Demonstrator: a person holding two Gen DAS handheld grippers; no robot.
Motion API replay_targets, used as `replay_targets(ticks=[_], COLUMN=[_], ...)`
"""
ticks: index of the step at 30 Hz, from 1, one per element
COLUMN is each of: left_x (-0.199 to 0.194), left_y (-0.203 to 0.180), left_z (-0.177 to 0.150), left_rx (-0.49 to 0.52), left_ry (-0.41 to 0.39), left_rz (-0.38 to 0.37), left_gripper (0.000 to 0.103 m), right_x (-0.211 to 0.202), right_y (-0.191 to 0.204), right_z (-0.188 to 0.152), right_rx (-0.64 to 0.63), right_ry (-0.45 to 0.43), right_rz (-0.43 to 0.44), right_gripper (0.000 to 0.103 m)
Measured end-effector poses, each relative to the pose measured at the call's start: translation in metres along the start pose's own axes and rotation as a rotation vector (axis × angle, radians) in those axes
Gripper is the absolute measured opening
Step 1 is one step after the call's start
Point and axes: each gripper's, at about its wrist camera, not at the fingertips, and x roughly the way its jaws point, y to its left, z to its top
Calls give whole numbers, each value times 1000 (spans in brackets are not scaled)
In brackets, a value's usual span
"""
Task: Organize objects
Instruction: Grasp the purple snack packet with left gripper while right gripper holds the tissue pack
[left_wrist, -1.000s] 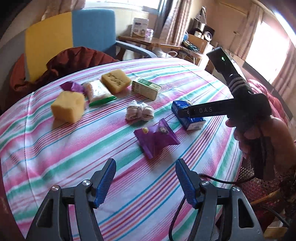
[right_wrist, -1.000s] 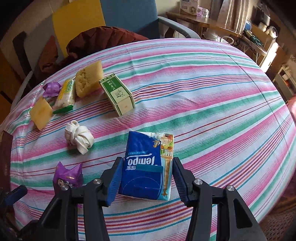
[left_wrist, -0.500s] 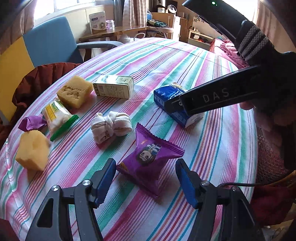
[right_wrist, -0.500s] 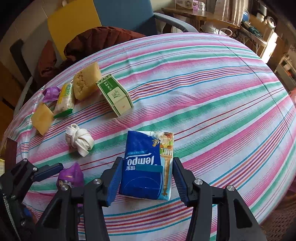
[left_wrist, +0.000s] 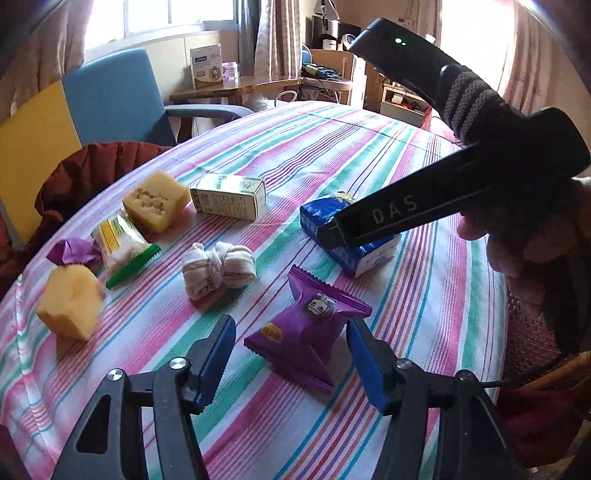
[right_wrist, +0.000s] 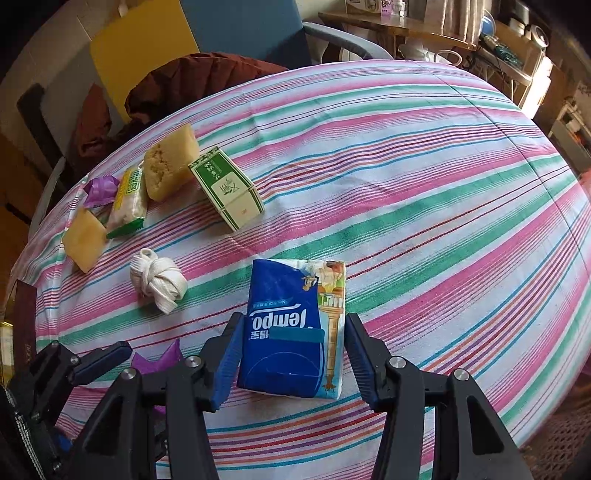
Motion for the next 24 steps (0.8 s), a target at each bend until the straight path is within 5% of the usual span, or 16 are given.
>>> replay_targets(ticks=[3,7,11,24], left_x=[7,21,21,-14], left_y=[-2,4,9,39], left_z=[7,5,-4,-53], left_rx=[33,-43,-111,-342], left_ry=[33,56,24,-98], left_rz=[-2,-74,-79,-37], left_gripper=[67,64,35,34], right_x=[0,0,1,-6], right_y=[-1,-3,-3,17], right_z=[0,0,1,-8], right_rx=[1,1,4,-70], right_ry=[1,1,3,-34], right_rz=[1,2,4,81], right_gripper=[55,55,55,53])
